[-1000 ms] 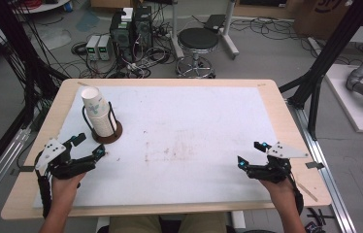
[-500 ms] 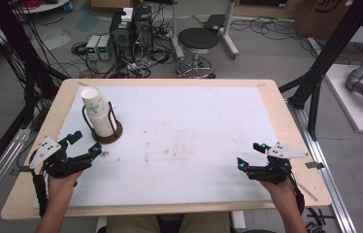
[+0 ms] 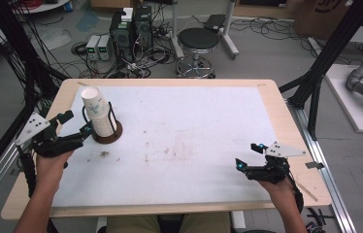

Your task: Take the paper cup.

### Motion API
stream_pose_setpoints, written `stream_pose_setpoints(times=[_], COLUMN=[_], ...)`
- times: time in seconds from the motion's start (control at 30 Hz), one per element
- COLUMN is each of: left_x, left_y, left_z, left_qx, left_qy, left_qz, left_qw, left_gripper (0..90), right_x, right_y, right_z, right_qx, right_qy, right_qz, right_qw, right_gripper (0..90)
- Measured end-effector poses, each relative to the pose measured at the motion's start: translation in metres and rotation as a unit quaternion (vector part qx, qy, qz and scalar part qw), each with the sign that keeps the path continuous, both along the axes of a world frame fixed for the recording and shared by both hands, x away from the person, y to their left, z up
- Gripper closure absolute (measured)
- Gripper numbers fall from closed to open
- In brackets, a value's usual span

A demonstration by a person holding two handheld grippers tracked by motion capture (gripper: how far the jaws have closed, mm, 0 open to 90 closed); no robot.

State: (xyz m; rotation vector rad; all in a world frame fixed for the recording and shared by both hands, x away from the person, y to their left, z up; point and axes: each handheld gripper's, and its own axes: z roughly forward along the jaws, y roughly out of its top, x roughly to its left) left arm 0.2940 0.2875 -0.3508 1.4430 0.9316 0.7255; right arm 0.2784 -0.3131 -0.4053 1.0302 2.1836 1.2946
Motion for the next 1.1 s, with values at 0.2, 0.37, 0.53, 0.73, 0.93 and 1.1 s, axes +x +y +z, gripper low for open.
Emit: stream_pose_setpoints(times=[0.2,0.37,0.53,0.73,0.93,1.1], left_x=[0.017,0.032,0.052,0.076,0.091,0.098], left_y=[0.003,0.004,0.001,0.000,-0.004,-0.008], left_z=[0.017,0.027,0.033,0.035,0.029,0.024], left_qx=[0.005,0.015,0.035,0.044,0.053,0.053], left_qy=[0.011,0.021,0.041,0.066,0.084,0.096], left_qz=[0.007,0.015,0.019,0.031,0.033,0.031], left_qw=[0.9999,0.9996,0.9984,0.9964,0.9945,0.9935], left_gripper=[14.7,14.7,14.7,14.7,14.7,15.5], right_x=[0.000,0.001,0.001,0.001,0.002,0.002], right_y=[0.000,0.000,0.000,0.000,0.000,0.000], right_z=[-0.001,0.000,-0.001,-0.001,-0.002,-0.002], right_qx=[-0.001,0.000,0.001,0.000,0.000,0.000], right_qy=[0.001,0.003,0.002,0.004,0.007,0.008], right_qz=[0.004,0.006,0.008,0.009,0.010,0.011], right_qw=[1.0000,1.0000,1.0000,0.9999,0.9999,0.9999], right_gripper=[15.5,15.6,15.6,15.6,15.6,15.6])
